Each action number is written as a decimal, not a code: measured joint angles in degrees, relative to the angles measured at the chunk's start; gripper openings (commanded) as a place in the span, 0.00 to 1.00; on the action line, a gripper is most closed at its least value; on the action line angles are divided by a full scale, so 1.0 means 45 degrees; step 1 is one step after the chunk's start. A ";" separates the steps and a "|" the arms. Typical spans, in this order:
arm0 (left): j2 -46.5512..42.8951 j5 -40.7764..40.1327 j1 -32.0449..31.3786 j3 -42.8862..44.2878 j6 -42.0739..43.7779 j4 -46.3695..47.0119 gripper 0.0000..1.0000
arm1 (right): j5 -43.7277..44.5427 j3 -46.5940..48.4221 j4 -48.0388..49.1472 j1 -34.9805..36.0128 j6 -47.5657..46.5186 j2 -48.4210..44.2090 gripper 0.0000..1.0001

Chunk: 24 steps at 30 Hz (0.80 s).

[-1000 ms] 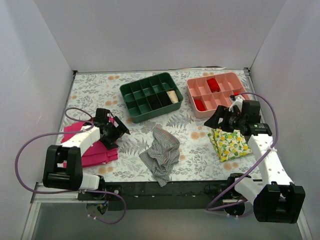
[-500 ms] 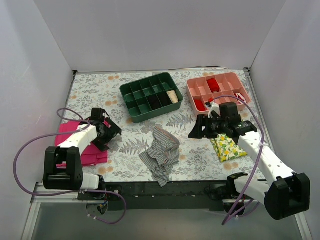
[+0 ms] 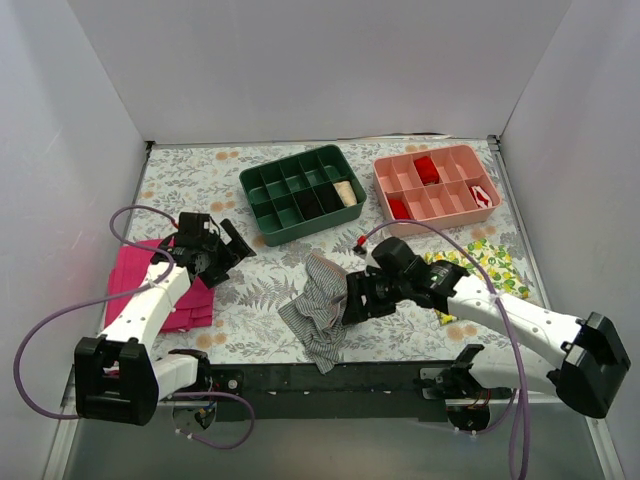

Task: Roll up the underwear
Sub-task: Flatten out the underwear at the center of the board.

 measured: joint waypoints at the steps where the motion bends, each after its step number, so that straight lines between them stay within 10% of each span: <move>1: -0.0112 0.0063 -0.0117 0.0000 0.0029 0.0019 0.98 | 0.0248 0.0019 0.0024 0.0471 0.0291 0.0248 0.68; 24: -0.0452 0.0962 -0.0350 0.0000 0.0670 -0.0010 0.98 | 0.3929 0.1875 0.0967 0.3274 0.4857 0.3517 0.62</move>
